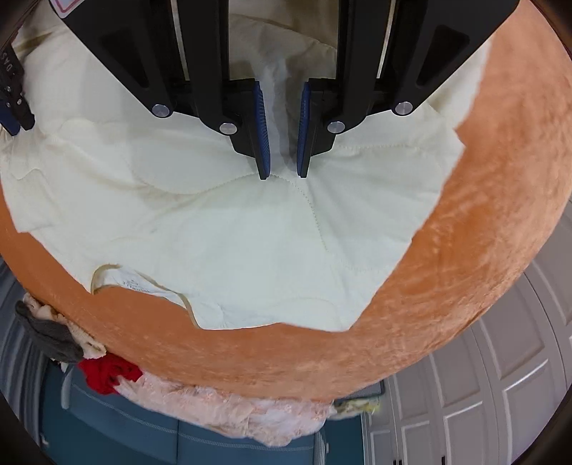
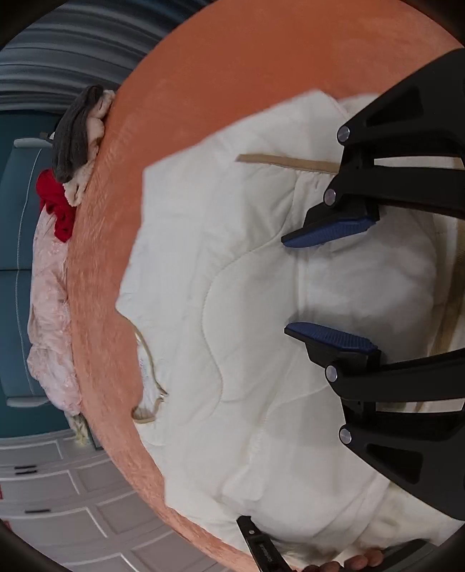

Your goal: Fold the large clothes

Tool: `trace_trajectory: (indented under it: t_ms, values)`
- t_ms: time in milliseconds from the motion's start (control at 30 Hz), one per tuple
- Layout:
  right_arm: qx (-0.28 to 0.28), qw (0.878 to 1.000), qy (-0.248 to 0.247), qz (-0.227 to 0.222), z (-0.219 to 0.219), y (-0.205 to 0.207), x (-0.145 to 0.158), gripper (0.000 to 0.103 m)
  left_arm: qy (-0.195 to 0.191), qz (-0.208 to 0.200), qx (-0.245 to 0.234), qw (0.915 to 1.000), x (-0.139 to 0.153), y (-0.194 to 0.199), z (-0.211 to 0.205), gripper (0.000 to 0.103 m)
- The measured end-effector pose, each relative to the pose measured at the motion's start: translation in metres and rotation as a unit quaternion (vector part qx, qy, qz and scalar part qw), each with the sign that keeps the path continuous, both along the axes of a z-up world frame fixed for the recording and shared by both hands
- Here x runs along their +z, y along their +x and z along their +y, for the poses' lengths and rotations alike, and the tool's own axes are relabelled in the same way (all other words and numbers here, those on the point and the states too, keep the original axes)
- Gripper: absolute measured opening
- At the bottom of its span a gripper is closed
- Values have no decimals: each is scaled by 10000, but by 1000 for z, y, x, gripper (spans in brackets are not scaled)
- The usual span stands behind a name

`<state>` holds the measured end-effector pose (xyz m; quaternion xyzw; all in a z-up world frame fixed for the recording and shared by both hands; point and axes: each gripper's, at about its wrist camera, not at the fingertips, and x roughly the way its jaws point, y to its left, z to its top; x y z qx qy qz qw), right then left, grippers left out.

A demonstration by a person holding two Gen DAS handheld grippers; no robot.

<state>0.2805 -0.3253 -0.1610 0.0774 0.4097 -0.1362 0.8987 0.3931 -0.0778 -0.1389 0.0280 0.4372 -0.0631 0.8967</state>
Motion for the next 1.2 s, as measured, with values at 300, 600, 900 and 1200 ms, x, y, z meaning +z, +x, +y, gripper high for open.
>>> trace_trajectory:
  t_ms: [300,600,900,1200]
  values:
    - [-12,9999,5,-171,0,-4,-9,42,121,-278,-32,9995,-17,-7,-4,16]
    - [369,9973,565,-294,1,3,35,45,-845,253,-161,9960,33,14,29,20]
    - [1299,9728,1800,-668,33,159,72,47,-951,334,134,9948,54,129,35,23]
    - [1445,9631,2269,104,64,279,12,47,-1662,789,470,9818,-6,185,49,23]
